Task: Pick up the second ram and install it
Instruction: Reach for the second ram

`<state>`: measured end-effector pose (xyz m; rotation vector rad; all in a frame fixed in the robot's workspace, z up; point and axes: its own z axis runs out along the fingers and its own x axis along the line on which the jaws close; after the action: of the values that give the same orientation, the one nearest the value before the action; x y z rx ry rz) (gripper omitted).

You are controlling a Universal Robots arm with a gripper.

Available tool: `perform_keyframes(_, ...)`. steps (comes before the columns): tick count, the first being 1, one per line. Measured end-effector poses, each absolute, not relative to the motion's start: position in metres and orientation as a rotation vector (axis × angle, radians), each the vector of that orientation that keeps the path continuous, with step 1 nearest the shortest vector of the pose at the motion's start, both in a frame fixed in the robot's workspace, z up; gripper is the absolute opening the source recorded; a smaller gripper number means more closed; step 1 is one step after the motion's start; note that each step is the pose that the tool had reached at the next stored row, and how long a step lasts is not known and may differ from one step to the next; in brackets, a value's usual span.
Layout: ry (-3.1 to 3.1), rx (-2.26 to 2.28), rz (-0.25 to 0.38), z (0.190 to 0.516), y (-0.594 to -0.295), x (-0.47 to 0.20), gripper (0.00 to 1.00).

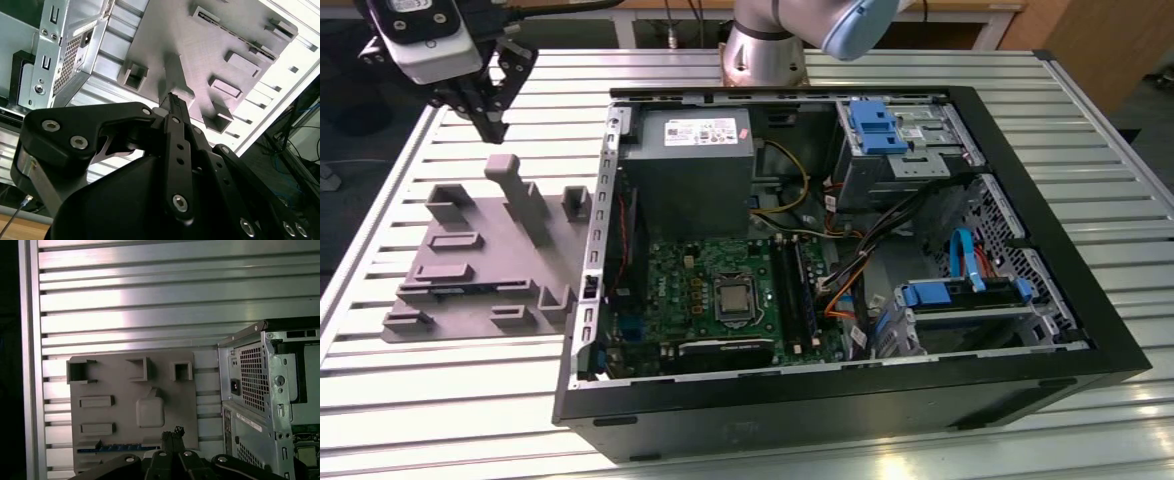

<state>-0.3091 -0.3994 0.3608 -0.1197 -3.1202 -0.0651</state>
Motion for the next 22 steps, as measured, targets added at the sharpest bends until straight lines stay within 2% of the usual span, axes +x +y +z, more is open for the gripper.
perform_keyframes(22,-3.119,-0.118,-0.065,0.357,-0.408,-0.344,0.13)
